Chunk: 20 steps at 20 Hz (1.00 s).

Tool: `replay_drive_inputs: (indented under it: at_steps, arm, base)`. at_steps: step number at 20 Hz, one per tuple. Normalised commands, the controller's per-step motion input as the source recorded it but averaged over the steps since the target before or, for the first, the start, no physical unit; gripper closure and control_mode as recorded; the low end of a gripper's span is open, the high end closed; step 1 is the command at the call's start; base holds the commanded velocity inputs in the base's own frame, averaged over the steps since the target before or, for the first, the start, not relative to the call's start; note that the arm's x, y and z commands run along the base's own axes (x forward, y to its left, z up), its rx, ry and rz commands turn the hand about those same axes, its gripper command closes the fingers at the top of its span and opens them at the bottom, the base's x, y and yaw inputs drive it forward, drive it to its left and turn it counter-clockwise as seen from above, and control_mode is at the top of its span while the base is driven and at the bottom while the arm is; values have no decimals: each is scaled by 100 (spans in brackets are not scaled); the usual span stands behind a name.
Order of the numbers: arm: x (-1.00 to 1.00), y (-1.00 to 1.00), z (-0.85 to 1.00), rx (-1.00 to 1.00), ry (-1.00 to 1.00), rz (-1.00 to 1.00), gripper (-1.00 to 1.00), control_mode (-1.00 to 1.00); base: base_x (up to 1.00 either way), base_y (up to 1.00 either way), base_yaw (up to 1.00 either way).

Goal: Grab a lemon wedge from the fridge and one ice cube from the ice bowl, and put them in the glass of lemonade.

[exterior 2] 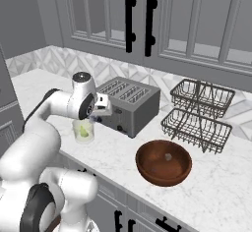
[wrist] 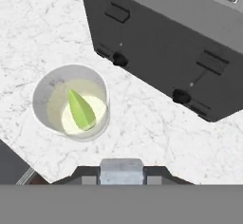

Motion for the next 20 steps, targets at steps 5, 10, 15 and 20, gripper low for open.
replay_drive_inputs:
  at_steps: [5, 10, 15, 20]
  arm:
    - [38, 41, -10, 0, 14, 16, 100, -100]
    - [28, 47, -9, -2, 3, 8, 100, -100]
    - [9, 13, -14, -2, 0, 0, 100, -100]
    - [0, 3, -41, -5, 0, -1, 100, -100]
  base:
    - [0, 0, 0]
    - [0, 0, 0]
    - [0, 0, 0]
    - [0, 0, 0]
